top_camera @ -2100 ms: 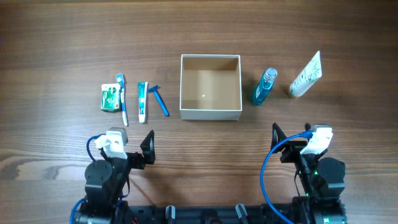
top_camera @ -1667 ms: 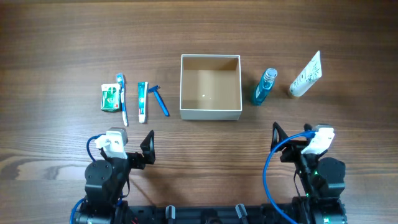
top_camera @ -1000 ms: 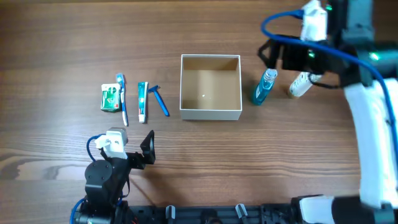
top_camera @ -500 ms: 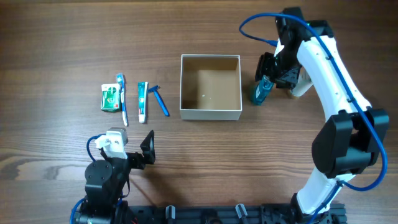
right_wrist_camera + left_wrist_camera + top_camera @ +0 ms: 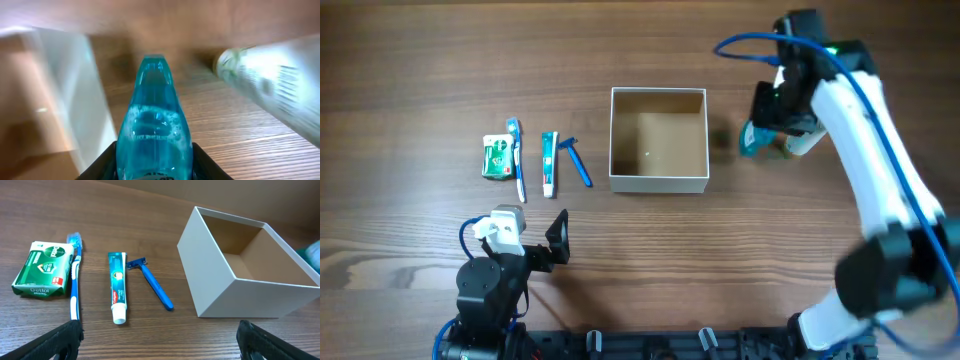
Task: Pack container
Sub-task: 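Carry the Listerine bottle into the box and release it upright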
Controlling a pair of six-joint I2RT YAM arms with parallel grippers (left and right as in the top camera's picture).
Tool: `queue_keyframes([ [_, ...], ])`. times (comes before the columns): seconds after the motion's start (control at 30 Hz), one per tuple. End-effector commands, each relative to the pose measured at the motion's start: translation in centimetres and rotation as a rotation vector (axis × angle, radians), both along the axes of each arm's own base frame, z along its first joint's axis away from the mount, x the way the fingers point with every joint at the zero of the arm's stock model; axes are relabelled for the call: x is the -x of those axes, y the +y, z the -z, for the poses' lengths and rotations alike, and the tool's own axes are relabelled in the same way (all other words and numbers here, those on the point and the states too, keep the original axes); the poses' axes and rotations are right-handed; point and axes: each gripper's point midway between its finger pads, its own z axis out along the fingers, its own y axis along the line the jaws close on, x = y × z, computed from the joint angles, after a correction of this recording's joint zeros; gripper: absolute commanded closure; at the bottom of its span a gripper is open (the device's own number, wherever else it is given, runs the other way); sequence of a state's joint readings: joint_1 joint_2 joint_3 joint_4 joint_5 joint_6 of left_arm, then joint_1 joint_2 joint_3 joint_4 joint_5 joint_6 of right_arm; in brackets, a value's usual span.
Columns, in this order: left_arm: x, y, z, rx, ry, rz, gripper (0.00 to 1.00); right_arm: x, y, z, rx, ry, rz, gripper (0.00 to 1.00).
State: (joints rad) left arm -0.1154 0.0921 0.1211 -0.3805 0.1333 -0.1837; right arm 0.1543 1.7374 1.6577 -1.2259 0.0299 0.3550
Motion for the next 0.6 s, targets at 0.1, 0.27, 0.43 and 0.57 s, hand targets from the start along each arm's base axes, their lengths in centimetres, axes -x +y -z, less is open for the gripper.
queue_keyframes([
  [0.1, 0.0, -0.2, 0.1, -0.011, -0.008, 0.018, 0.00, 4.3, 7.2, -15.5, -0.064, -0.507, -0.324, 0.92],
  [0.27, 0.0, -0.2, 0.1, -0.011, -0.008, 0.017, 0.00, 2.4, 11.6, -9.1, -0.089, -0.321, -0.404, 0.92],
  [0.43, 0.0, -0.2, 0.1, -0.011, -0.008, 0.018, 0.00, -1.3, 13.4, -1.5, -0.053, -0.181, -0.406, 0.86],
  [0.57, 0.0, -0.2, 0.1, -0.011, -0.008, 0.018, 0.00, -3.2, 13.4, 2.7, 0.008, -0.130, -0.401, 0.78],
])
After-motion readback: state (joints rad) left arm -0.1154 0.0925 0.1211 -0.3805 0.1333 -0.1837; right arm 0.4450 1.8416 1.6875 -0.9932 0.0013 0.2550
